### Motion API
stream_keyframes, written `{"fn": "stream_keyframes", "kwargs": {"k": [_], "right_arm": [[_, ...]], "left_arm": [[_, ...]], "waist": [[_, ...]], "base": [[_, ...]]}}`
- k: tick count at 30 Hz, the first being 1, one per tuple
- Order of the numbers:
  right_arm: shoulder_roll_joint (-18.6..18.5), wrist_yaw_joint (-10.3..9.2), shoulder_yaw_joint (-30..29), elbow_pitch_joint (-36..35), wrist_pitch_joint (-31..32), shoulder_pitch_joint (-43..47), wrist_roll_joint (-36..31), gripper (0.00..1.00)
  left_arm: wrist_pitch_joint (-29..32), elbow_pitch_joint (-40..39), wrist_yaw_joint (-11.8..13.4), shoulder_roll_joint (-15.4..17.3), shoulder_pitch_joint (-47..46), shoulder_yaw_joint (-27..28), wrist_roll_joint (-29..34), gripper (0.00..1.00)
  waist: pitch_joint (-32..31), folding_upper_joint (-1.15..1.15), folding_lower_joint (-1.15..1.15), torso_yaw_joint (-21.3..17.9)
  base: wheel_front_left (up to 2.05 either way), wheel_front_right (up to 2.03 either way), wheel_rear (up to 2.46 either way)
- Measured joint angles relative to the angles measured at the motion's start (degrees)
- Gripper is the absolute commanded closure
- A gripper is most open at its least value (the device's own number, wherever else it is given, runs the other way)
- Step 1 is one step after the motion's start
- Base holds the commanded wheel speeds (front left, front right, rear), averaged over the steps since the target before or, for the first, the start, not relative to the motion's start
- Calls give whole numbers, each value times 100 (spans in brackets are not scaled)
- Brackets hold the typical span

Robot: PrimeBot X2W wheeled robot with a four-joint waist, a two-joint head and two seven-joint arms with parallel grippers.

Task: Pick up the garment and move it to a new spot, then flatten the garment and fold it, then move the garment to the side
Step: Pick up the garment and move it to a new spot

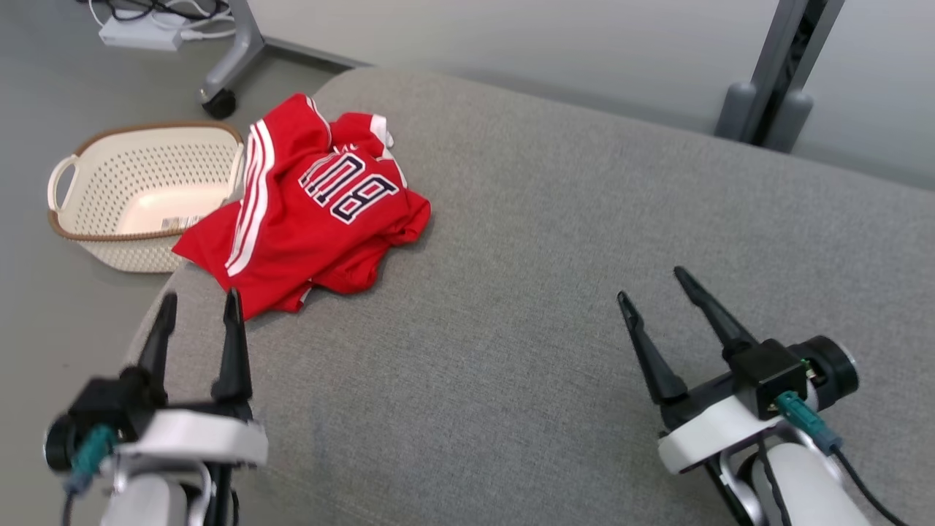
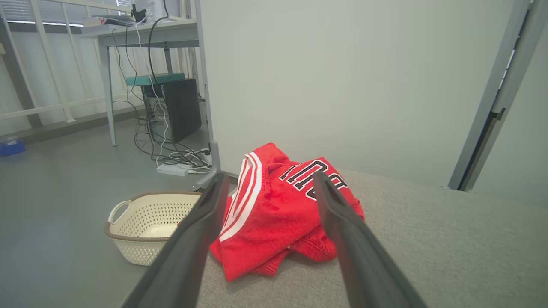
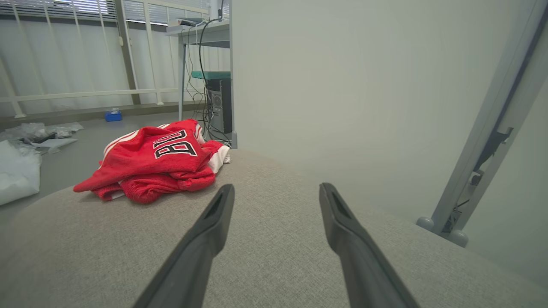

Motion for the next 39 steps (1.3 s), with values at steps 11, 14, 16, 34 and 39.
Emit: {"fn": "stream_keyframes", "kwargs": {"k": [11,14,16,34,39], "right_arm": [[-475,3,-152,-1240,671,-423,-350,0],[-534,3,-123,-1437,755,-489,-350,0],[-552,3,-99,-1485,802,-520,-349,0],[-546,4,-135,-1635,845,-563,-388,0],[-527,4,-158,-1624,850,-559,-411,0]], "left_arm": [[1276,1818,-549,891,-2586,-34,-1227,0],[1848,2184,-576,1290,-3053,-283,-1504,0],[2151,2356,-575,1441,-3310,-426,-1836,0],[3273,3973,-578,1962,-4380,-1223,-2258,0],[3200,4235,-578,1917,-4482,-1302,-2291,100]], "waist": [[1101,0,0,-176],[1362,0,0,-293],[1500,0,0,-383],[2036,0,0,-775],[2032,0,0,-778]], "base": [[0,0,0],[0,0,0],[0,0,0],[0,0,0],[0,0,0]]}}
